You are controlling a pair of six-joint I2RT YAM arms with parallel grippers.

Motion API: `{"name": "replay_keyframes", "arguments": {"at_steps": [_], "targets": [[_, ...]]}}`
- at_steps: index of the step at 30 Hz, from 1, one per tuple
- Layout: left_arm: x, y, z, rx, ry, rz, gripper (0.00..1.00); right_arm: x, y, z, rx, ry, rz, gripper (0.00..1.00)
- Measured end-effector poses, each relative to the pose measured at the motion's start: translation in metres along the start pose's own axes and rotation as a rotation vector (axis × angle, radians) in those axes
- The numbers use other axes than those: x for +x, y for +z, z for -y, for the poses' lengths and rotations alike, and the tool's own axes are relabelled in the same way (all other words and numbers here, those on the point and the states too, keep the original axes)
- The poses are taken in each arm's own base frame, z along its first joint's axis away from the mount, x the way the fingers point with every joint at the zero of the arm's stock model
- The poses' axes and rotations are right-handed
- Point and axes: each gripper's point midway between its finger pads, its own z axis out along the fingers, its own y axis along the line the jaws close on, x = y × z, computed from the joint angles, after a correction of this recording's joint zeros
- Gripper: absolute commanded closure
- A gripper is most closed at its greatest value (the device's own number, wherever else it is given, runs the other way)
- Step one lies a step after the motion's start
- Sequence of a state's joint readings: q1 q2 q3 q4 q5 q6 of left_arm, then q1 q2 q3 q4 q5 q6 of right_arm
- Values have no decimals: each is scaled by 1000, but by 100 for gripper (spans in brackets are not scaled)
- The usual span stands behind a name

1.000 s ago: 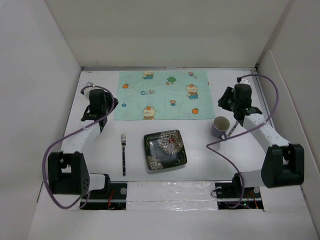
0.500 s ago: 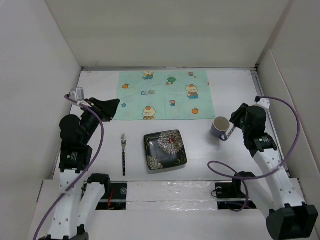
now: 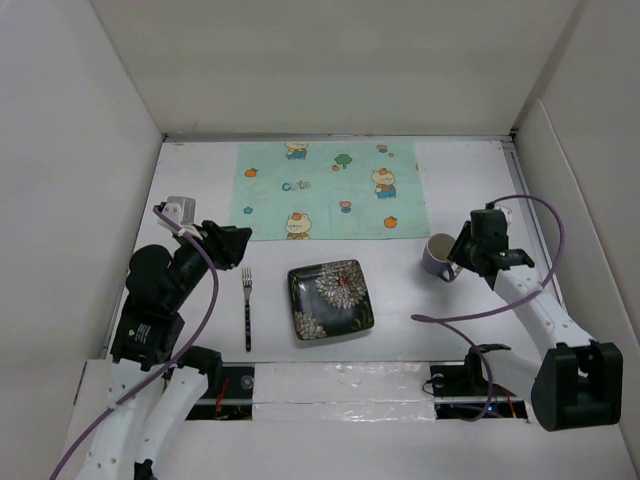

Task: Set the dinner table for one person

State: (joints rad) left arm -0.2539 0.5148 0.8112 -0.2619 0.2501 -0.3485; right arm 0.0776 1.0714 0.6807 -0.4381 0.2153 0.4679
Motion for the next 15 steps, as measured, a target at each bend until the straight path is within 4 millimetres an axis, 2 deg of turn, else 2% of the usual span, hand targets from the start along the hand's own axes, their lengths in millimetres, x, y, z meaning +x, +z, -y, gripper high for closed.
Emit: {"name": "replay_keyframes", "arguments": {"at_steps": [1,2,3,5,6,9,12,15], "targets": [[-2,-3,0,-1,6,12,63,2,3,0,3,-3,-15,59],[-4,-4,0,-6,11,23,63,2,4,-1,5,-5,-21,68],[-5,-6,-1,-10,14,28,63,3,8,-2,9,-8,-34,68],[-5,-6,-3,-23,17,33,63,4,12,-3,15,-10,-49,96],[-5,-6,-4,-30,18,32,63,3,14,-1,27,-20,-52,100],[-4,-7,-7,-42,20,29,62,0,12,4,50,-5,-39,100],[-4,-6,-9,-51,21,31,62,-8,-1,7,49,2,-1,100],[-3,-5,-10,-57,19,25,59,-34,-24,-2,8,10,72,100]]}}
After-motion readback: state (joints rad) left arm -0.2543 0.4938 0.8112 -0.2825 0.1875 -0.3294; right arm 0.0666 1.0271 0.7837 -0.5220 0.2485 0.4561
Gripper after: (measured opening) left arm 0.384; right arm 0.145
